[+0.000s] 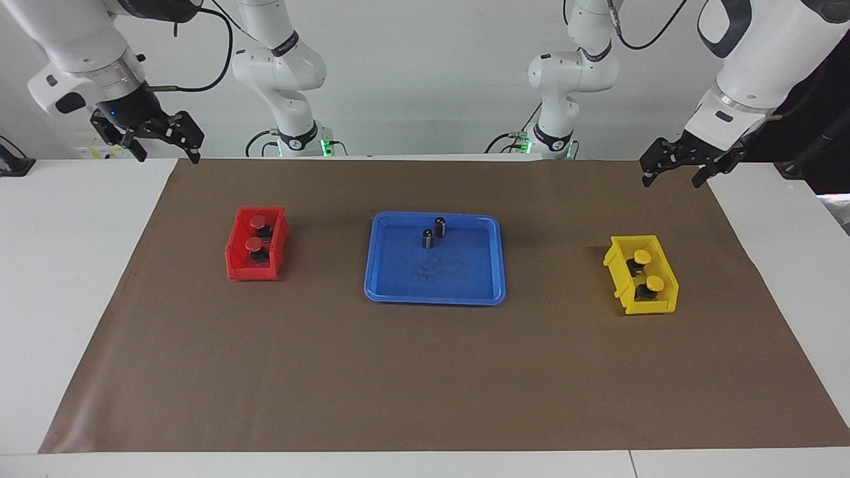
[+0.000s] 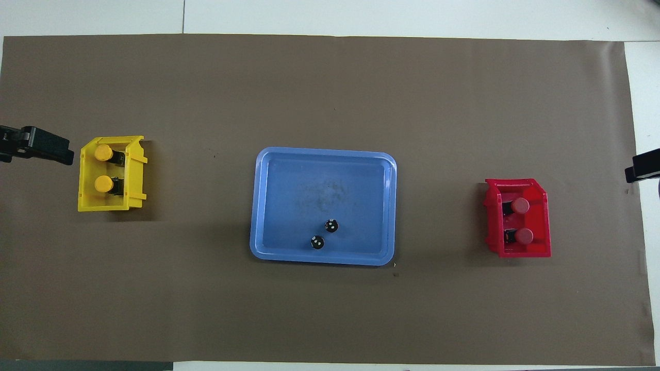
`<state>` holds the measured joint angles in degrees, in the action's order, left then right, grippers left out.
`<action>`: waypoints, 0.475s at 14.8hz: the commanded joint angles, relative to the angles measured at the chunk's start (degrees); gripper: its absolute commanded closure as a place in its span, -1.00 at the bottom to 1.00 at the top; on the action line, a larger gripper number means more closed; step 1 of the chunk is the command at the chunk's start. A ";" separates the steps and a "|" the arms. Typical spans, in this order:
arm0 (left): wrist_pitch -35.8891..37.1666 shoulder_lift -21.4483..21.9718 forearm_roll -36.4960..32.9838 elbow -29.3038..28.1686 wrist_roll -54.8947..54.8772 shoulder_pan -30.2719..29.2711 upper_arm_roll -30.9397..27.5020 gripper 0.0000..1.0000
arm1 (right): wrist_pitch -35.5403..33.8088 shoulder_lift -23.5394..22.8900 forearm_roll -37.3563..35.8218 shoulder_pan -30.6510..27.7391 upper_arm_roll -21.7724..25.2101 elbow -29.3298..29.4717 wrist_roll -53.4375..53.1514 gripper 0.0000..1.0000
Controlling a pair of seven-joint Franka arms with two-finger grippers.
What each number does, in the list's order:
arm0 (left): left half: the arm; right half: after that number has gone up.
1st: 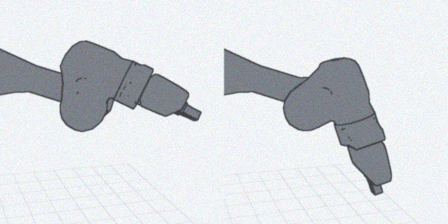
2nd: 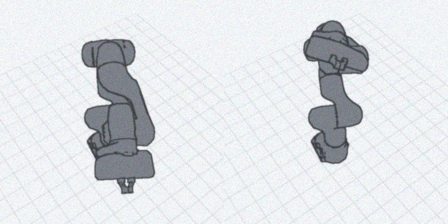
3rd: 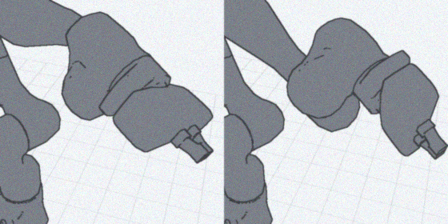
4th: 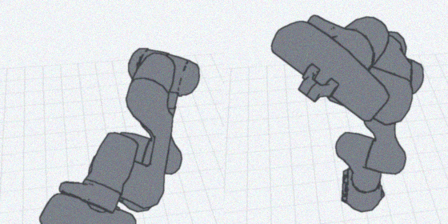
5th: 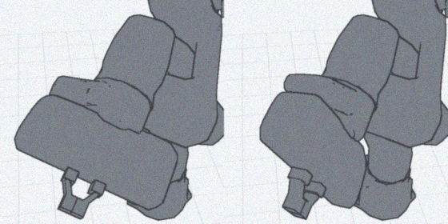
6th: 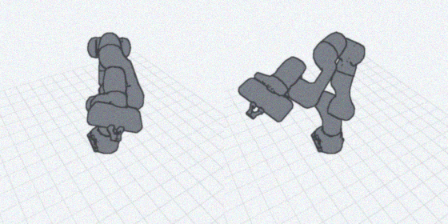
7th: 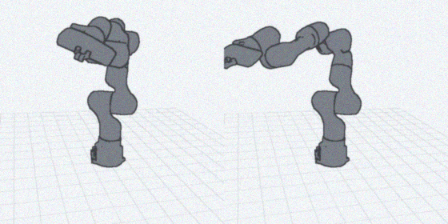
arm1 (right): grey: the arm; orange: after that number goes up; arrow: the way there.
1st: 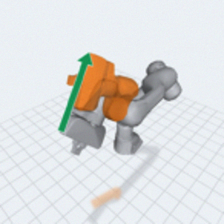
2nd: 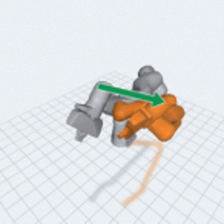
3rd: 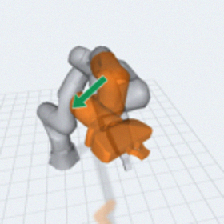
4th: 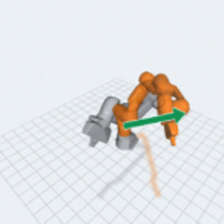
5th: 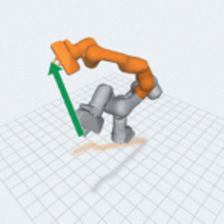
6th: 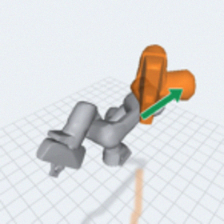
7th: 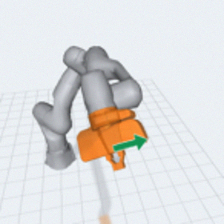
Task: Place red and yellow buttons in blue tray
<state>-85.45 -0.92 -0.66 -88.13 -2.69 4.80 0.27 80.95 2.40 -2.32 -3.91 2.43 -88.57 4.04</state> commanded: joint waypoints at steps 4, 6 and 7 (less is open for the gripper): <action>0.38 1.19 0.31 -1.25 -0.83 -0.58 -0.01 -1.00 | -0.89 0.06 -0.14 0.04 -0.06 0.42 0.00 -1.00; 0.29 1.19 0.31 -1.34 -0.91 -0.58 -0.01 -1.00 | -0.89 0.06 -0.14 0.13 -0.06 0.42 0.09 -1.00; 0.20 1.19 0.31 -1.43 -0.83 -0.49 -0.01 -1.00 | -0.89 0.06 -0.14 0.13 -0.06 0.42 0.09 -1.00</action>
<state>-85.45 -0.92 -0.66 -88.16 -2.69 4.79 0.25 80.95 2.40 -2.32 -3.86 2.42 -88.57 4.04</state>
